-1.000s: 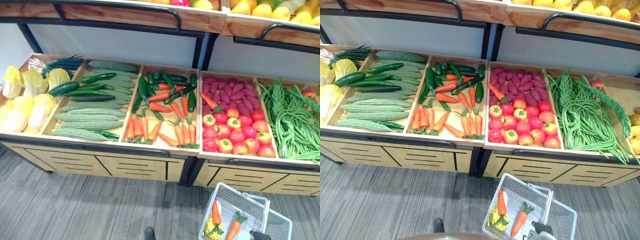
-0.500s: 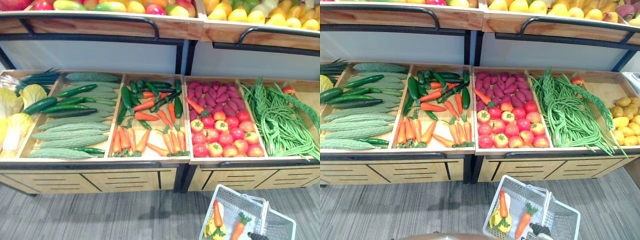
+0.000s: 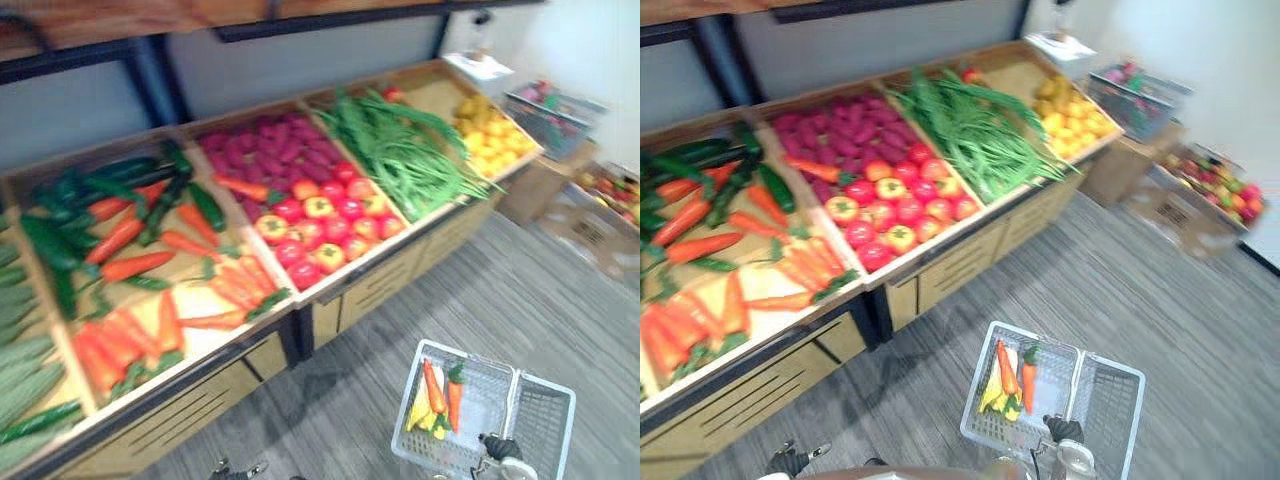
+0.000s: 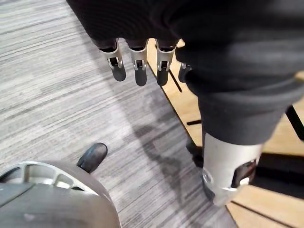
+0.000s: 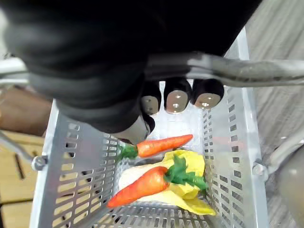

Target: Pick vegetable in the basket

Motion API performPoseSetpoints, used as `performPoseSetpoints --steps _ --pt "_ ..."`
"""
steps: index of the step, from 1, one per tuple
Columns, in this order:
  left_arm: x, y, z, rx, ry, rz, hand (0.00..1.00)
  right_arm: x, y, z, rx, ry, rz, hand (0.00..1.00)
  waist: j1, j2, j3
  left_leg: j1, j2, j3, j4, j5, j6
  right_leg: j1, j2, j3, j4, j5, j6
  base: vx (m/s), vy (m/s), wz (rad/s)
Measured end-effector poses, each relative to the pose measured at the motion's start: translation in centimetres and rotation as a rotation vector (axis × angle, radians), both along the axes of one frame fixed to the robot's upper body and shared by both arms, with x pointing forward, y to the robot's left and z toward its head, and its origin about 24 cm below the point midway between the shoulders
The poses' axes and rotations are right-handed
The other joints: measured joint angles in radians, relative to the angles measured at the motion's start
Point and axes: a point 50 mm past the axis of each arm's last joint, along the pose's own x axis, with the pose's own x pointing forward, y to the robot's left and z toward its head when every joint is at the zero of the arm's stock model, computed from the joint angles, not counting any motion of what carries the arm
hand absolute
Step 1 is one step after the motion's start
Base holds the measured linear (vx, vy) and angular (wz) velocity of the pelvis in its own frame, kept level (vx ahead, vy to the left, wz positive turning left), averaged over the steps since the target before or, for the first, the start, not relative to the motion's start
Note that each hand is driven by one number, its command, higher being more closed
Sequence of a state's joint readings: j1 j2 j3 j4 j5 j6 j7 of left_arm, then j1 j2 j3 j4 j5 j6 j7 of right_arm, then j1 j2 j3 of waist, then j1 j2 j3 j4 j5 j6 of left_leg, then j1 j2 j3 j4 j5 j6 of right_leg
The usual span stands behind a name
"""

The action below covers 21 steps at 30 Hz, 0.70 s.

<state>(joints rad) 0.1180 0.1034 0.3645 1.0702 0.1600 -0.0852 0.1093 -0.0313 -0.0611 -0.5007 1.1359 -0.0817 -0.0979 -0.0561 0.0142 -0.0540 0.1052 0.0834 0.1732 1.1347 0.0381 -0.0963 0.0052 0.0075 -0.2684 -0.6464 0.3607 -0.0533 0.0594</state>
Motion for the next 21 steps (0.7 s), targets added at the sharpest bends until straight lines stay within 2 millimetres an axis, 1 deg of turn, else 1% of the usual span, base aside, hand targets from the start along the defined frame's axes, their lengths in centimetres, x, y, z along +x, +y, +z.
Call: performPoseSetpoints --steps 1,2,3,4,5,6,7,8,11,12,13,14,15,16,17,18,19,20,21 --pt "0.1 -0.2 0.0 -0.006 -0.003 -0.001 0.0 0.0 0.1 -0.1 0.008 0.007 0.002 1.0 0.004 -0.009 0.0 -0.007 0.013 0.045 0.028 -0.011 -0.008 0.0 0.019 -0.007 -0.067 -0.016 0.013 0.04 -0.333 -1.63" --pt "0.3 -0.7 -0.1 -0.022 -0.006 -0.002 0.0 0.0 0.0 -0.1 0.006 0.011 -0.001 1.0 0.007 -0.006 -0.002 -0.013 0.028 0.086 0.057 -0.017 -0.016 0.001 0.051 0.001 -0.152 -0.017 0.011 0.03 -0.291 -1.37" --pt "0.4 -0.7 -0.1 -0.023 -0.012 0.003 0.0 -0.1 -0.2 -0.1 0.003 0.013 -0.003 1.0 0.004 0.001 0.0 -0.015 0.031 0.102 0.063 -0.016 -0.018 0.004 0.063 0.008 -0.186 -0.017 0.011 0.03 -0.349 -1.13" --pt "0.5 -1.1 -0.2 -0.032 -0.014 0.002 0.0 -0.7 -0.7 -0.1 -0.007 0.026 -0.014 1.0 -0.013 0.012 -0.001 -0.022 0.032 0.121 0.074 -0.017 -0.019 0.009 0.083 0.025 -0.245 -0.017 0.011 -0.01 -0.321 -0.61" --pt "0.8 -1.6 -0.3 -0.045 -0.018 0.002 0.0 -1.4 -1.4 -0.1 -0.024 0.041 -0.029 1.0 -0.028 0.029 -0.008 -0.024 0.032 0.125 0.076 -0.008 -0.026 0.022 0.094 0.029 -0.292 -0.017 0.011 -0.02 -0.317 -0.4" --pt "1.0 -1.9 -0.3 -0.052 -0.024 0.001 0.0 -1.9 -1.7 -0.2 -0.029 0.054 -0.033 1.0 -0.033 0.031 -0.007 -0.023 0.037 0.125 0.086 -0.008 -0.026 0.026 0.099 0.031 -0.304 -0.017 0.011 -0.03 -0.24 -0.17" --pt "1.3 -2.5 -0.4 -0.067 -0.03 0.001 0.0 -2.8 -2.0 -0.3 -0.028 0.072 -0.067 1.0 -0.037 0.045 -0.011 -0.019 0.058 0.124 0.117 -0.009 -0.027 0.032 0.107 0.037 -0.312 -0.017 0.011 -0.02 -0.172 -0.26" --pt "1.4 -2.8 -0.4 -0.073 -0.035 0.002 0.0 -3.1 -1.8 -0.4 -0.018 0.084 -0.079 1.0 -0.036 0.047 -0.013 -0.012 0.094 0.12 0.172 -0.013 -0.027 0.035 0.115 0.053 -0.311 -0.017 0.011 -0.02 -0.124 -0.4" --pt "1.5 -2.6 -0.3 -0.067 -0.04 0.01 0.0 -3.2 -1.3 -0.6 -0.006 0.093 -0.066 1.0 -0.035 0.054 -0.017 -0.013 0.221 0.11 0.397 -0.029 -0.02 0.037 0.139 0.098 -0.31 -0.021 0.005 -0.08 -0.074 -0.58" --pt "1.4 -2.6 -0.3 -0.068 -0.042 0.023 0.0 -3.2 -1.4 -0.6 -0.012 0.094 -0.053 1.0 -0.034 0.052 -0.015 -0.017 0.27 0.08 0.484 -0.028 -0.019 0.037 0.151 0.128 -0.31 -0.027 -0.005 -0.13 -0.028 -0.76" --pt "1.4 -2.6 -0.3 -0.077 -0.048 0.048 0.0 -3.1 -1.6 -0.5 -0.017 0.095 -0.045 1.0 -0.031 0.062 -0.018 -0.031 0.295 0.005 0.533 -0.022 -0.011 0.036 0.16 0.161 -0.312 -0.03 -0.011 -0.13 -0.025 -0.8" --pt "1.3 -2.6 -0.3 -0.082 -0.053 0.067 0.0 -3.1 -1.6 -0.5 -0.021 0.095 -0.04 1.0 -0.025 0.062 -0.016 -0.048 0.305 -0.069 0.567 -0.014 0.001 0.038 0.165 0.186 -0.314 -0.033 -0.015 -0.08 -0.003 -0.81" --pt "1.4 -2.6 -0.3 -0.086 -0.064 0.088 0.0 -3.1 -1.6 -0.5 -0.023 0.093 -0.036 1.0 -0.013 0.059 -0.012 -0.096 0.307 -0.188 0.618 0.008 0.007 0.036 0.162 0.22 -0.316 -0.035 -0.019 -0.07 0.036 -1.03" --pt "1.6 -3.0 -0.2 -0.096 -0.085 0.098 0.0 -2.7 -1.9 -0.3 -0.035 0.081 -0.032 1.0 -0.009 0.056 -0.004 -0.159 0.212 -0.467 0.571 -0.065 -0.054 0.03 0.136 0.278 -0.313 -0.035 -0.018 -0.06 0.096 -1.09" --pt "1.7 -3.2 -0.2 -0.101 -0.089 0.102 0.0 -2.9 -2.2 -0.3 -0.042 0.084 -0.033 1.0 -0.007 0.057 -0.004 -0.17 0.141 -0.591 0.505 -0.09 -0.073 0.025 0.122 0.31 -0.308 -0.032 -0.013 -0.05 0.156 -1.2" --pt "1.5 -3.1 -0.3 -0.096 -0.088 0.105 0.0 -3.0 -2.1 -0.3 -0.039 0.085 -0.032 1.0 0.0 0.059 -0.004 -0.164 0.063 -0.722 0.389 -0.1 -0.082 0.02 0.111 0.354 -0.305 -0.025 -0.003 -0.04 0.166 -0.91" --pt "1.5 -3.1 -0.3 -0.094 -0.09 0.104 0.0 -3.0 -2.0 -0.3 -0.038 0.082 -0.026 1.0 0.003 0.062 -0.004 -0.165 0.037 -0.779 0.334 -0.099 -0.082 0.016 0.11 0.373 -0.305 -0.022 0.003 -0.04 0.216 -1.0" --pt "1.5 -3.2 -0.2 -0.094 -0.094 0.102 0.0 -2.8 -1.9 -0.3 -0.043 0.078 -0.008 1.0 0.008 0.071 -0.002 -0.165 0.0 -0.892 0.225 -0.068 -0.095 0.004 0.117 0.411 -0.307 -0.013 0.018 -0.04 0.209 -0.76" --pt "1.5 -3.3 -0.3 -0.096 -0.094 0.096 0.0 -2.7 -2.0 -0.2 -0.046 0.075 0.001 1.0 0.012 0.083 -0.004 -0.166 -0.01 -0.944 0.184 -0.05 -0.105 -0.008 0.13 0.429 -0.309 -0.008 0.025 -0.04 0.263 -0.84"
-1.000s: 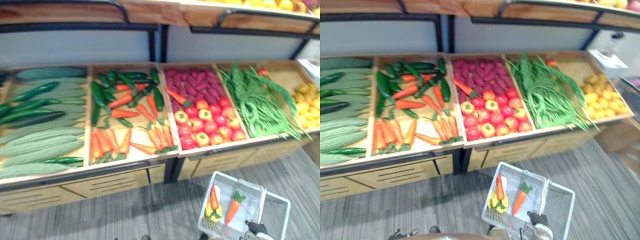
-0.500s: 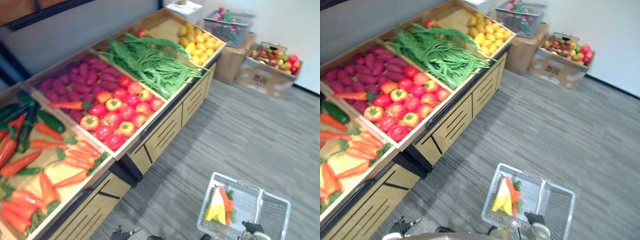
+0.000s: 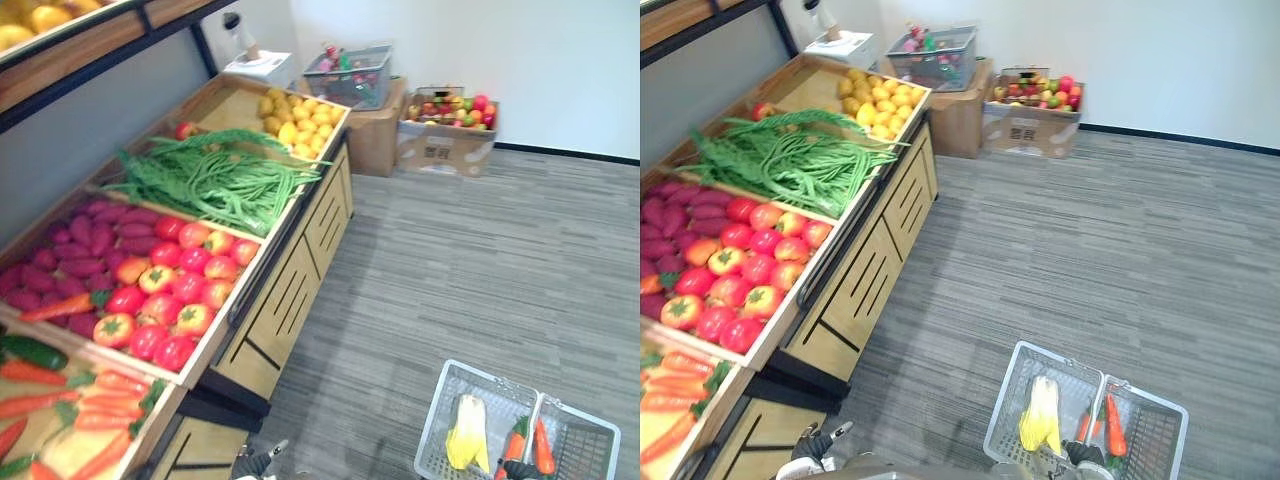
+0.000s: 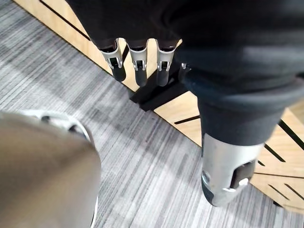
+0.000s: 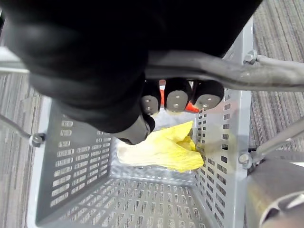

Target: Pick vegetable in the basket

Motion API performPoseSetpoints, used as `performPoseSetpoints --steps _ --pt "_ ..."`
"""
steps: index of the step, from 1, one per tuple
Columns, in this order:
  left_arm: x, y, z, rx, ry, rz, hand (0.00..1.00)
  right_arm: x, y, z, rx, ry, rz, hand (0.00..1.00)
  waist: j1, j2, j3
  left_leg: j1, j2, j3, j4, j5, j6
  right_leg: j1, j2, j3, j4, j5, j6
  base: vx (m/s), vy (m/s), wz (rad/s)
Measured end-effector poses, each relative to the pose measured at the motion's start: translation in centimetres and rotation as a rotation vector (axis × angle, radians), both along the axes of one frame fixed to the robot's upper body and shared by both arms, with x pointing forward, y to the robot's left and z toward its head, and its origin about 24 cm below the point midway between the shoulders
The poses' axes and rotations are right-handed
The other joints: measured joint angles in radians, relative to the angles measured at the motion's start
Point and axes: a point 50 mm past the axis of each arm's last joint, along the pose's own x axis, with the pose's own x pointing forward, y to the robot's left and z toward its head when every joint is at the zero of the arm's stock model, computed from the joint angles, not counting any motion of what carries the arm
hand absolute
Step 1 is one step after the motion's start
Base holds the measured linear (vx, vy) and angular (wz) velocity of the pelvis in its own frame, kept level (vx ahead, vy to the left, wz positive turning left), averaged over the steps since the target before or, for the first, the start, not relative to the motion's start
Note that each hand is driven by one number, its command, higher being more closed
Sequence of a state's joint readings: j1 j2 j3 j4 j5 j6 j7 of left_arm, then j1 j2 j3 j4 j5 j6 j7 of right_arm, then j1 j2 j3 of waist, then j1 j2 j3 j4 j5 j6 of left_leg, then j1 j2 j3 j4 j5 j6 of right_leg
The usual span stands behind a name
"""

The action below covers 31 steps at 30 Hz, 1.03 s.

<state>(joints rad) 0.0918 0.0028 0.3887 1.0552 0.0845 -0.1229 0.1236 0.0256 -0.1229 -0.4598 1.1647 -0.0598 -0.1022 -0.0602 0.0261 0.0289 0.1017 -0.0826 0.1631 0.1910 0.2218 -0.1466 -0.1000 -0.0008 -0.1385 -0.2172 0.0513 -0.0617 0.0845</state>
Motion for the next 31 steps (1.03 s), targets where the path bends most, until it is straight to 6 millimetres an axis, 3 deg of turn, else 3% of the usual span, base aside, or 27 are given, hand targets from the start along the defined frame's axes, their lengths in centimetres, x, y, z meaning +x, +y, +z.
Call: performPoseSetpoints --steps 1,2,6,12,14,21,31 --pt "0.1 0.1 0.0 0.004 0.0 -0.008 0.0 0.3 0.5 -0.1 0.01 -0.005 0.019 1.0 0.004 0.002 -0.003 0.015 -0.016 -0.032 -0.019 -0.025 -0.016 -0.005 0.004 0.035 -0.019 0.011 0.017 0.0 0.219 -0.47" --pt "0.2 0.7 0.2 0.024 -0.002 -0.031 0.0 0.2 1.2 -0.2 0.025 -0.008 0.045 1.0 -0.002 -0.028 -0.003 0.007 -0.043 -0.022 -0.032 -0.021 -0.008 -0.011 -0.018 0.061 -0.045 0.025 0.033 0.0 0.241 -0.34" --pt "-0.9 1.7 0.1 0.049 0.037 -0.045 0.0 0.3 1.6 -0.3 0.041 -0.015 0.046 1.0 0.001 -0.062 -0.014 0.036 -0.105 0.033 -0.091 -0.011 0.025 -0.032 -0.067 0.107 -0.057 0.046 0.054 0.02 0.181 -0.25" --pt "-1.8 1.5 -0.2 0.025 0.06 -0.051 0.0 0.7 1.5 -0.1 0.031 -0.04 0.051 1.0 0.005 -0.057 -0.018 0.072 -0.11 0.104 -0.128 -0.016 0.033 -0.062 -0.065 0.16 -0.045 0.054 0.051 0.06 0.041 -0.33" --pt "-1.9 1.4 -0.3 0.019 0.067 -0.05 0.0 0.8 1.5 -0.1 0.032 -0.041 0.052 1.0 0.004 -0.054 -0.019 0.093 -0.1 0.128 -0.145 -0.016 0.033 -0.064 -0.053 0.137 -0.047 0.073 0.028 0.07 -0.014 -0.45" --pt "-2.3 1.3 -0.4 -0.038 0.056 0.012 0.0 0.2 2.1 -0.4 0.07 -0.041 0.009 1.0 0.004 -0.062 -0.021 0.129 -0.103 0.158 -0.153 -0.02 0.037 -0.026 -0.051 0.054 -0.114 0.142 0.027 0.0 -0.014 -0.2" --pt "-3.5 0.9 -0.9 -0.102 0.087 0.065 0.0 -2.1 1.7 -0.9 0.12 -0.013 -0.195 1.0 0.002 -0.049 -0.054 0.144 -0.079 0.187 -0.151 -0.032 0.026 -0.011 -0.022 0.044 -0.159 0.152 0.031 -0.06 -0.081 -0.13"
